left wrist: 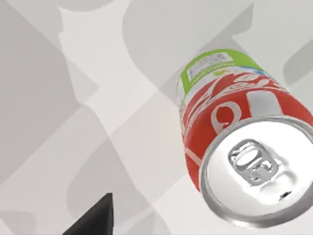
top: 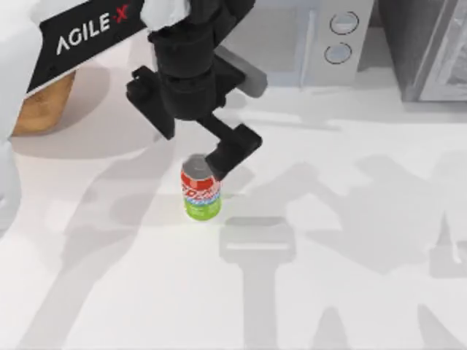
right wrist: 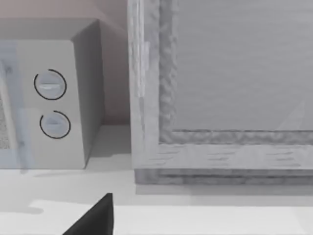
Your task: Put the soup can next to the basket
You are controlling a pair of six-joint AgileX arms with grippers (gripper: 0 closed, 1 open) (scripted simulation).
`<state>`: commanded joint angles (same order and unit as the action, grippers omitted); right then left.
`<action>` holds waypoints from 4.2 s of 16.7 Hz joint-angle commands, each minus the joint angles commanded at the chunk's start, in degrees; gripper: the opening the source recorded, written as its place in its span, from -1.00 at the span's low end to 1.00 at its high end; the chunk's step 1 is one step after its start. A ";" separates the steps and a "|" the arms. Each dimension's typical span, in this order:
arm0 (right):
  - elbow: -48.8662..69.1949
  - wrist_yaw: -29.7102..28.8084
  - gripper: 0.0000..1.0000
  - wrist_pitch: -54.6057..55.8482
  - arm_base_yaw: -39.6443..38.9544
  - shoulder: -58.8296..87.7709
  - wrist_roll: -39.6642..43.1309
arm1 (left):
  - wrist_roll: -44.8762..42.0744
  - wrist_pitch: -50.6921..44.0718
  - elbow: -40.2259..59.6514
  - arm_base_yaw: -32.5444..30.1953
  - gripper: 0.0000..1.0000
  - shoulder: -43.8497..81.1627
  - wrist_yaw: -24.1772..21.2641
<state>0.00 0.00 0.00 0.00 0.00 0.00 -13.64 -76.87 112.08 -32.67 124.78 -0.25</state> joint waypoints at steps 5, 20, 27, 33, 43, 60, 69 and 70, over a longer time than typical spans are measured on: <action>0.00 0.00 1.00 0.00 0.00 0.00 0.00 | -0.11 -0.52 0.92 -0.26 1.00 0.93 0.01; 0.00 0.00 1.00 0.00 0.00 0.00 0.00 | -0.21 12.27 -10.47 -0.18 0.70 2.33 0.00; 0.00 0.00 1.00 0.00 0.00 0.00 0.00 | -0.21 12.27 -10.47 -0.18 -0.36 2.33 0.00; 0.00 0.00 1.00 0.00 0.00 0.00 0.00 | -0.21 12.27 -10.47 -0.18 -1.00 2.33 0.00; 0.00 0.00 1.00 0.00 0.00 0.00 0.00 | -1.54 11.00 -10.63 1.84 -1.00 0.81 -1.15; 0.00 0.00 1.00 0.00 0.00 0.00 0.00 | -11.11 9.01 -11.91 55.05 -1.00 -3.55 -0.95; 0.00 0.00 1.00 0.00 0.00 0.00 0.00 | -11.46 10.48 -13.52 55.55 -1.00 -2.33 0.49; 0.00 0.00 1.00 0.00 0.00 0.00 0.00 | -11.48 10.66 -14.14 55.62 -1.00 -2.14 0.92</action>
<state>0.00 0.00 0.00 0.00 0.00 0.00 -25.12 -66.22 97.94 22.95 122.63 0.67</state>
